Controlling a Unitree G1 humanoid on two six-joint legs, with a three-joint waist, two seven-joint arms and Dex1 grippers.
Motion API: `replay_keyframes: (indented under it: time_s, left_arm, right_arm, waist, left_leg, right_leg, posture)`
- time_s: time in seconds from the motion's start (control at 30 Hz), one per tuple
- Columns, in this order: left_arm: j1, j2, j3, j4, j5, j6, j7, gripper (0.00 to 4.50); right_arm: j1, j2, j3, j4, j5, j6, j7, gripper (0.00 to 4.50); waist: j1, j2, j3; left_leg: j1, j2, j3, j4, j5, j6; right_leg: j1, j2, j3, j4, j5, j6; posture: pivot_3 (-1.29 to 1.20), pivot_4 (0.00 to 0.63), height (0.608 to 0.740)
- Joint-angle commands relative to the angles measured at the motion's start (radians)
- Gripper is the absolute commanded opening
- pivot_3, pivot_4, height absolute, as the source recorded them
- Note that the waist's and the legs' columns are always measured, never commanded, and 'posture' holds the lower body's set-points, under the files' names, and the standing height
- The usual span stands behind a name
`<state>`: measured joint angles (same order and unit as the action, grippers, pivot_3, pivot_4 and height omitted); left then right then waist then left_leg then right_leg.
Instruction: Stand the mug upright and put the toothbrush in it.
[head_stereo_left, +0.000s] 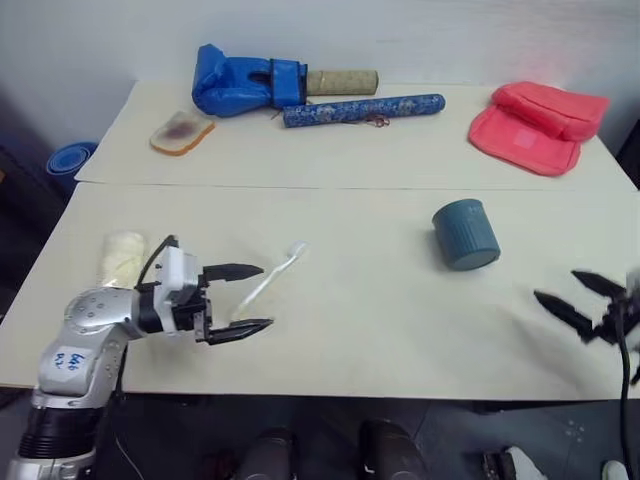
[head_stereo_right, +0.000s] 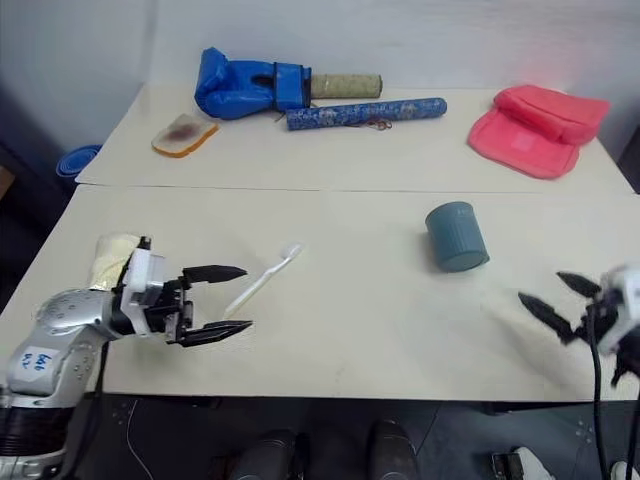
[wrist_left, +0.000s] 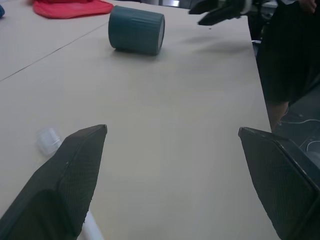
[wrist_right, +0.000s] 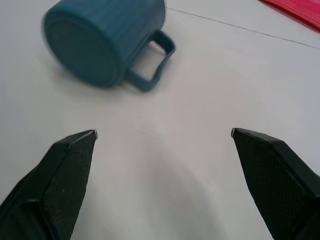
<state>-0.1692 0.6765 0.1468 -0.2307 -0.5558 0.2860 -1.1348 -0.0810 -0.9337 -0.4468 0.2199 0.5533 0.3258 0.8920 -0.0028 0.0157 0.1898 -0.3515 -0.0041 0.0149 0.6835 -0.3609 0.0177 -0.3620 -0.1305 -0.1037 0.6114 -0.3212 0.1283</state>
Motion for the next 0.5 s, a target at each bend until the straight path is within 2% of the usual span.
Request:
replay_keyframes:
  time_s: [0.03,0.2,0.4,0.5]
  left_arm:
    - [0.033,-0.003,0.017,-0.062,-0.019,-0.007,0.021,4.47]
    - [0.074,-0.011,0.022,-0.109,-0.019,-0.005,0.061,4.47]
    - [0.112,-0.009,0.040,-0.139,-0.019,-0.011,0.096,4.47]
    - [0.114,-0.011,0.044,-0.149,-0.017,-0.014,0.116,4.50]
  right_arm:
    - [-0.236,-0.080,0.157,0.083,-0.064,0.299,-0.053,4.50]
    - [-0.660,-0.049,0.361,0.370,-0.211,0.480,-0.078,4.50]
    - [-0.900,0.000,0.578,0.604,-0.363,0.515,0.100,4.50]
    - [-0.966,0.034,0.687,0.693,-0.471,0.468,0.153,3.85]
  waist:
    - [0.001,0.000,0.000]
    - [0.004,0.000,0.000]
    - [0.008,0.000,0.000]
    - [0.002,0.000,0.000]
  left_leg:
    - [0.000,0.000,-0.001,0.000,0.000,0.000]
    - [-0.007,-0.002,0.000,0.001,0.000,0.000]
    - [-0.018,-0.003,-0.003,0.002,0.000,0.001]
    - [-0.019,-0.004,-0.004,0.002,0.000,0.001]
  right_leg:
    - [0.000,0.000,0.000,0.000,0.000,0.000]
    - [-0.007,-0.001,0.000,0.001,0.000,0.000]
    - [-0.015,-0.001,-0.004,0.001,0.000,0.000]
    - [-0.015,-0.001,-0.005,0.001,0.000,0.000]
  posture:
    - [0.00,0.150,0.740]
    - [0.00,0.150,0.740]
    - [0.00,0.150,0.740]
    - [0.00,0.150,0.740]
